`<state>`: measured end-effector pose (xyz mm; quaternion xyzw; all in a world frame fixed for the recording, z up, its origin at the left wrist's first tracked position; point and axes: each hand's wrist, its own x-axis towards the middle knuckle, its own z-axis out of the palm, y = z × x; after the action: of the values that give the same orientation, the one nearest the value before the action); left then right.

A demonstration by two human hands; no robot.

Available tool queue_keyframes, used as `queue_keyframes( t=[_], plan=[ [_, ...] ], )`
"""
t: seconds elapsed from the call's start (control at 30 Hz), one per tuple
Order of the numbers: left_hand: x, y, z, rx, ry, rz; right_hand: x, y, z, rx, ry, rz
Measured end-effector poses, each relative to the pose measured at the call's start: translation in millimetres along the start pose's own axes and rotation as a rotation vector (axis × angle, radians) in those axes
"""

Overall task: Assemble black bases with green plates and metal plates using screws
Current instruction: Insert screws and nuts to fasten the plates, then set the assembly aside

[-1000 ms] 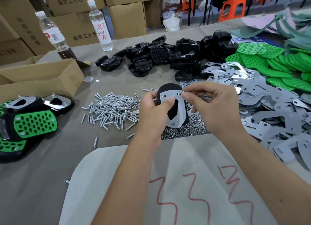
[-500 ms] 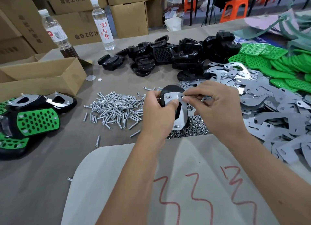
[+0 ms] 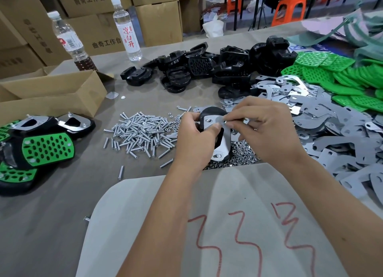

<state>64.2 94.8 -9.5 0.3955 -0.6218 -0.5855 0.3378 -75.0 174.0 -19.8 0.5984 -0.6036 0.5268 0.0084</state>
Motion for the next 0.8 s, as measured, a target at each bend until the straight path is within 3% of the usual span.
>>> queue_keyframes(
  t=[0.3, 0.5, 0.73, 0.8],
  plan=[
    [4, -9, -1, -0.030, 0.007, 0.008, -2, 1, 6, 0.231, 0.051, 0.257],
    [9, -11, -3, -0.086, 0.035, -0.023, -1, 1, 8, 0.305, 0.020, 0.242],
    [4, -7, 1, -0.160, -0.008, -0.025, -3, 1, 12, 0.317, 0.165, 0.268],
    [3, -5, 1, -0.189, 0.001, -0.041, -3, -1, 11, 0.315, 0.120, 0.254]
  ],
)
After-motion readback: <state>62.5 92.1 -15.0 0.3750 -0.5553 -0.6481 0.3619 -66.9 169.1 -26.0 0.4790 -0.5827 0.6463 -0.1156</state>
